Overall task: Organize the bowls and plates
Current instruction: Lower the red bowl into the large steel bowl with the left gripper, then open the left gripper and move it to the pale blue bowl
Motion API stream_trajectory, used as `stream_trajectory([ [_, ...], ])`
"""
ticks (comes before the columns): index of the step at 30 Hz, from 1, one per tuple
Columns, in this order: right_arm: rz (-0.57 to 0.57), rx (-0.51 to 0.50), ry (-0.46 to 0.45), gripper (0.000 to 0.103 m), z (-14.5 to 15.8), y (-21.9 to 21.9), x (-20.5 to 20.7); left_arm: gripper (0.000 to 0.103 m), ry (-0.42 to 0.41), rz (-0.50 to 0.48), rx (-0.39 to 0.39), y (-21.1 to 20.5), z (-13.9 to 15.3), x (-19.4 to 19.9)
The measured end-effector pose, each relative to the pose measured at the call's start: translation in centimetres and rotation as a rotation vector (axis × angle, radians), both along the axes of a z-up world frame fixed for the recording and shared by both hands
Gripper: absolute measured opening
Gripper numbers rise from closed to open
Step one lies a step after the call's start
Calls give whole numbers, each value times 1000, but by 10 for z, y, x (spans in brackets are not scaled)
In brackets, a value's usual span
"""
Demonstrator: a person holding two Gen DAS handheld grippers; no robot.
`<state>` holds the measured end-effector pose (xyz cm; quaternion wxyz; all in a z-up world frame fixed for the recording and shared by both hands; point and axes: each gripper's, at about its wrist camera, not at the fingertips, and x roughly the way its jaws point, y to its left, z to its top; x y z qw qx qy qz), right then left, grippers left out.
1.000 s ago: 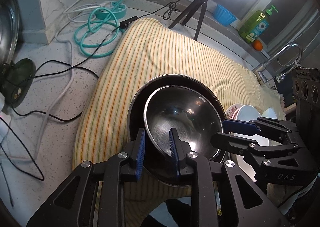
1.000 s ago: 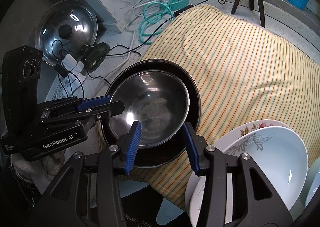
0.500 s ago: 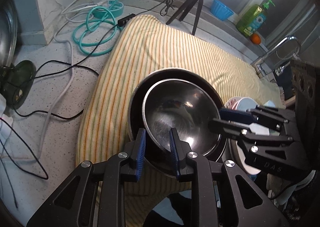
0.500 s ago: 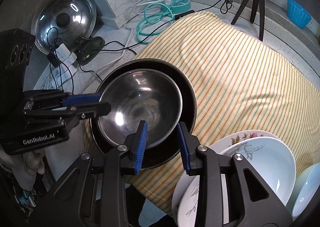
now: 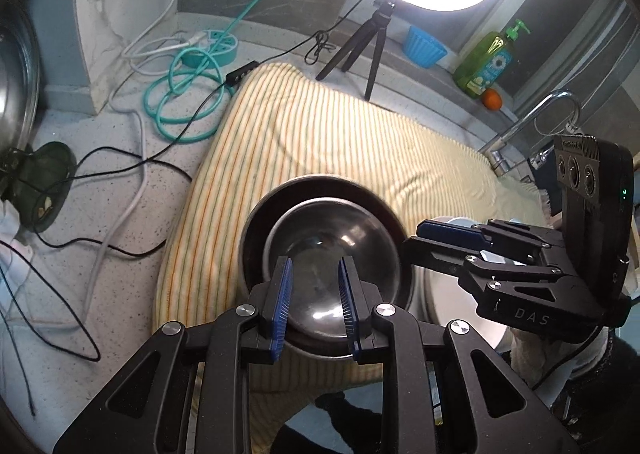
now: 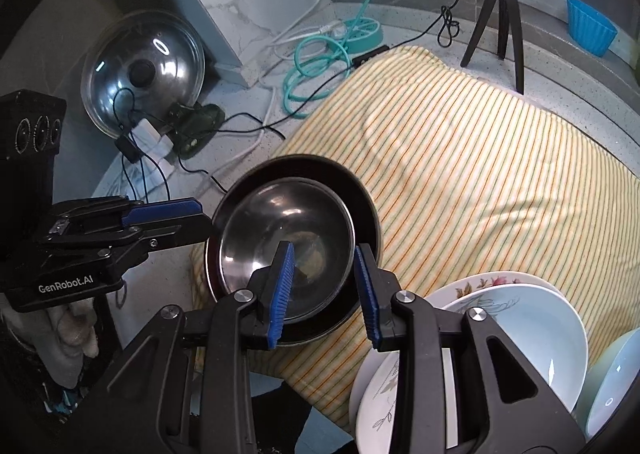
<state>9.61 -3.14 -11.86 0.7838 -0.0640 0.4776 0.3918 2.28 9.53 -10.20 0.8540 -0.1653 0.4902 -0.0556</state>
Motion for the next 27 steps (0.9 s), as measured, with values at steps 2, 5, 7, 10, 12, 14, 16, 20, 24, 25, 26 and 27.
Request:
stream_trajectory([
  [2,-24,26,-9,54,7,-11,-1,23,-13,-5,-13,-4,4,2],
  [5,-63,54,-23,66,17,-29,-1,41,-34,-8,-17,-12,8,5],
  [7,-99,67,-29,68,24,-46,0,42,-45,-11,-18,-17,10,7],
  [10,-157,86,-34,79,32,-73,2,45,-55,-21,-30,-28,13,13],
  [12,-200,89,-42,79,37,-93,3,47,-61,-40,-27,-40,14,17],
  [14,-236,81,-55,79,40,-110,4,47,-67,-58,-24,-51,14,20],
  [16,-279,76,-65,80,42,-130,5,47,-68,-76,-34,-60,14,24],
  [20,-364,73,-70,80,46,-171,8,47,-66,-121,-38,-85,12,32],
  [24,-451,61,-74,80,44,-212,10,47,-65,-171,-49,-111,11,40],
  [25,-479,58,-73,80,43,-225,11,47,-65,-182,-49,-116,11,42],
  [26,-501,55,-73,80,42,-235,12,47,-65,-194,-51,-122,10,43],
  [27,-521,52,-73,80,41,-245,12,47,-64,-208,-53,-130,10,46],
])
